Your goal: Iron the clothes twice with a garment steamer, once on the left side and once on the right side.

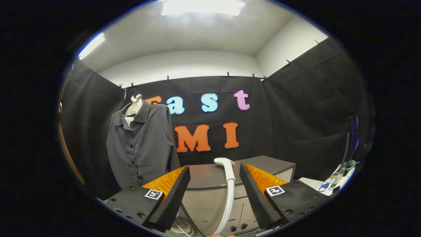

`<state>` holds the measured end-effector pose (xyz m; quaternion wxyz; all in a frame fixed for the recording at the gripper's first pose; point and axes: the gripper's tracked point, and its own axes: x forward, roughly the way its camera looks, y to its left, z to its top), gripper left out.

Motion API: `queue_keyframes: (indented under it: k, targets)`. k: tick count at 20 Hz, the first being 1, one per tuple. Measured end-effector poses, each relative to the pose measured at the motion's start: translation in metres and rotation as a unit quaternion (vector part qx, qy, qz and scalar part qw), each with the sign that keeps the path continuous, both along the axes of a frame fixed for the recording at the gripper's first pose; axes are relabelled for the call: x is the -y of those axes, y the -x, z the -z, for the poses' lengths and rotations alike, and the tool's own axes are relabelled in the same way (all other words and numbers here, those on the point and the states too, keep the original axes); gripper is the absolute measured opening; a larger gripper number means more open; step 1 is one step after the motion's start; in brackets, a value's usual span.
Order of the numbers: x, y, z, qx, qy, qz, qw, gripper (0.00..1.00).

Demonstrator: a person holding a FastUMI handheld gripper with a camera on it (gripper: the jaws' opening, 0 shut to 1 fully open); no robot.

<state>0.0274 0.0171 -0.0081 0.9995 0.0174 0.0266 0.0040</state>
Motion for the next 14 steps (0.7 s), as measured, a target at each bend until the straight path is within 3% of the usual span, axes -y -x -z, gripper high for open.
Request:
queue_keyframes:
  k: [14]
  targets:
    - [0.0049,-0.0103,0.0074,0.007,-0.008,0.002,1.0,0.98]
